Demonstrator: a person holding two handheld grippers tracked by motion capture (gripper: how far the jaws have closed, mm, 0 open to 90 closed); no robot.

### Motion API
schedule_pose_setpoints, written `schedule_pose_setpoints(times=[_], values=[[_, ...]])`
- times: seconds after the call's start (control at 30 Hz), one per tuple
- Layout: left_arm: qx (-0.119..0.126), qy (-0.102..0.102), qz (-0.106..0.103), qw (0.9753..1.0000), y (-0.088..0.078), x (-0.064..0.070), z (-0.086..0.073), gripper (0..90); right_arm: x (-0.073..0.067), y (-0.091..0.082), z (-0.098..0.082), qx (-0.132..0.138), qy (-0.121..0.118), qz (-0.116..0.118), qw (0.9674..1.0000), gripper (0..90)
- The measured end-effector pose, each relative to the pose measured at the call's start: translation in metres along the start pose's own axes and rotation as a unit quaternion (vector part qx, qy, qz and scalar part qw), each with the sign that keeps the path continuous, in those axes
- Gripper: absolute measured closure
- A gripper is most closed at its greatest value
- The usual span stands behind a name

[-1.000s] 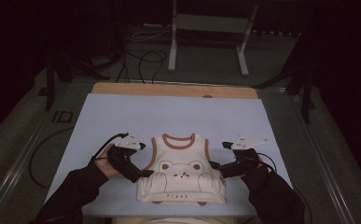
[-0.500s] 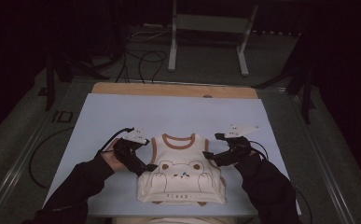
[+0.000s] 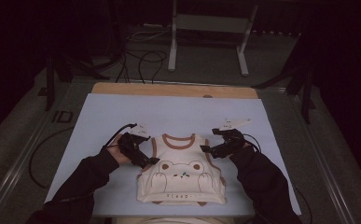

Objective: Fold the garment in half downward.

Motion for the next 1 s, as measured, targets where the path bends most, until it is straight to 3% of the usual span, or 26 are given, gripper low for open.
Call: schedule_pose_setpoints(times=[0.17, 0.57, 0.7, 0.87, 1.0], values=[[-0.001, -0.009, 0.002, 1.0, 0.009, -0.013, 0.002, 0.3, 0.009, 0.008, -0.006, 0.0, 0.01, 0.002, 1.0, 10.5], [0.002, -0.036, 0.002, 0.9993, 0.021, -0.041, 0.005, 1.3, 0.025, 0.029, -0.02, -0.034, 0.032, 0.007, 0.9989, 13.2], [-0.011, -0.043, 0.011, 0.999, 0.029, -0.049, 0.005, 1.3, 0.028, 0.042, -0.025, -0.058, 0.028, 0.006, 0.9979, 12.5], [-0.02, -0.049, 0.016, 0.9984, 0.039, -0.057, 0.004, 1.3, 0.032, 0.054, -0.028, -0.068, 0.036, 0.016, 0.9969, 12.7], [-0.021, -0.058, 0.023, 0.9978, 0.045, -0.061, 0.004, 8.0, 0.039, 0.063, -0.031, -0.079, 0.041, 0.011, 0.996, 12.9]])
Point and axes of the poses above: each handheld gripper's, and its own axes: y roughly forward along the jaws, z roughly out of its top, x roughly to its right, the point moved 2 cm from there along y, roughly forward along the jaws, and after that the axes turned 15 degrees about -y, right-handed, at the moved point
